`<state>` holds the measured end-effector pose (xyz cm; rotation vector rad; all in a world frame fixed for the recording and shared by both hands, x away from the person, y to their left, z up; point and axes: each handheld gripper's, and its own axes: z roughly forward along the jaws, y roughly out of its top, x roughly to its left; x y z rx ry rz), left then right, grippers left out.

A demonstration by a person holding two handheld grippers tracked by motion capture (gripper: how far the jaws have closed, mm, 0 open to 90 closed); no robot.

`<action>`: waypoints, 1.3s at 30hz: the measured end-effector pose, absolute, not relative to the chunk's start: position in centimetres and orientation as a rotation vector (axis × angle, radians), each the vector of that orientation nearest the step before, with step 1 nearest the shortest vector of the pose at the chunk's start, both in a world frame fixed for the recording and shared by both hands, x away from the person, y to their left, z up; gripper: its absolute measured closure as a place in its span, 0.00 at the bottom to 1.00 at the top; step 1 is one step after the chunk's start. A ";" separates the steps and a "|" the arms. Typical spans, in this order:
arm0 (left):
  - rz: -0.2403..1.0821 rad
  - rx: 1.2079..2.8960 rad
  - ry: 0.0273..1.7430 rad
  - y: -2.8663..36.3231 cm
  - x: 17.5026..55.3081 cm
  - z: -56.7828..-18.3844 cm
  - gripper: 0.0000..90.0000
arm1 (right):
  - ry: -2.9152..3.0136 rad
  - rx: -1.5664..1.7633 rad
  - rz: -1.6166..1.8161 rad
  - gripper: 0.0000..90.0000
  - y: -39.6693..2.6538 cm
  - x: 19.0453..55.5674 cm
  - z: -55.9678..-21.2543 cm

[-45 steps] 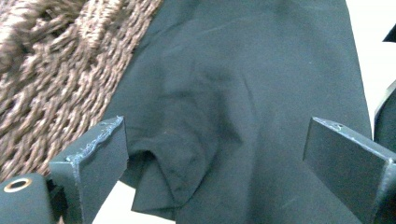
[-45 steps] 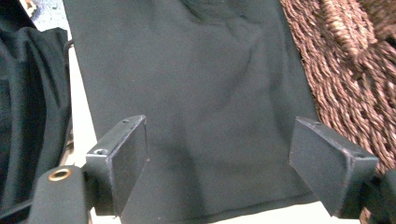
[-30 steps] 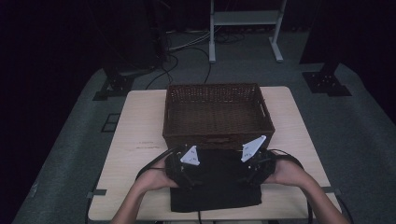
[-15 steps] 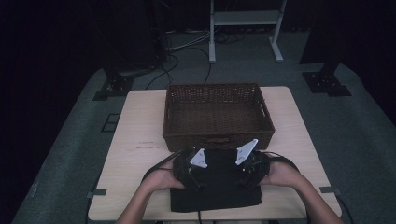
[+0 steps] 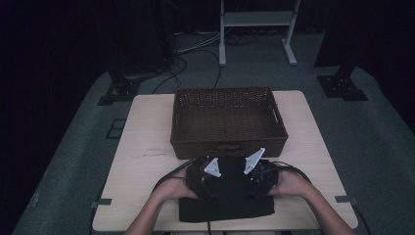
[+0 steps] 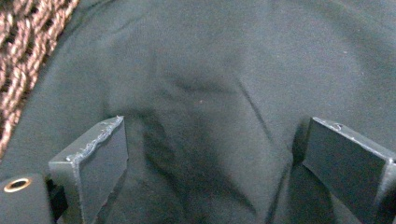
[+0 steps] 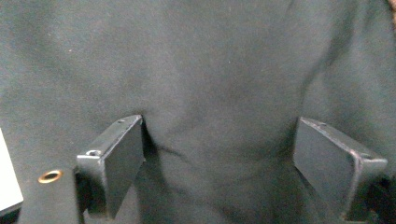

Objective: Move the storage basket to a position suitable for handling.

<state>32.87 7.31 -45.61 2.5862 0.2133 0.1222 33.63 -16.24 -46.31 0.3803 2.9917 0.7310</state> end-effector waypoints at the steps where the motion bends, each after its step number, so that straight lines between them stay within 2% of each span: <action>1: 0.109 2.586 0.217 7.3 32.9 -45.7 0.07 | 2.998 0.386 0.729 0.17 -16.2 33.7 -46.5; 11: -0.079 2.561 0.316 7.6 33.9 -47.0 0.10 | 3.022 0.413 0.718 0.06 -15.9 34.0 -47.4; 19: -0.117 2.548 0.334 7.7 34.4 -47.2 0.14 | 3.038 0.411 0.671 0.07 -15.5 34.1 -47.3; 23: -0.132 2.543 0.329 7.7 34.7 -47.1 0.19 | 3.043 0.406 0.664 0.08 -15.4 34.1 -47.2; 26: -0.158 2.528 0.325 7.9 35.3 -47.0 0.28 | 3.044 0.405 0.674 0.16 -15.4 34.2 -47.0; 27: -0.158 2.528 0.325 7.9 35.3 -47.0 0.30 | 3.044 0.405 0.674 0.16 -15.4 34.2 -47.0; 30: -0.167 2.515 0.334 8.0 35.7 -47.0 0.35 | 3.041 0.408 0.700 0.28 -15.5 34.5 -46.8; 31: -0.167 2.515 0.334 8.0 35.7 -47.0 0.37 | 3.041 0.408 0.700 0.28 -15.5 34.5 -46.8; 32: -0.170 2.515 0.335 8.0 35.8 -46.9 0.38 | 3.039 0.410 0.707 0.36 -15.5 34.7 -46.7; 34: -0.172 2.514 0.328 8.0 35.8 -46.9 0.43 | 3.042 0.408 0.714 0.45 -15.5 34.7 -46.5; 39: -0.181 2.528 0.312 7.7 35.9 -46.6 0.51 | 3.054 0.419 0.737 0.57 -15.5 34.8 -46.4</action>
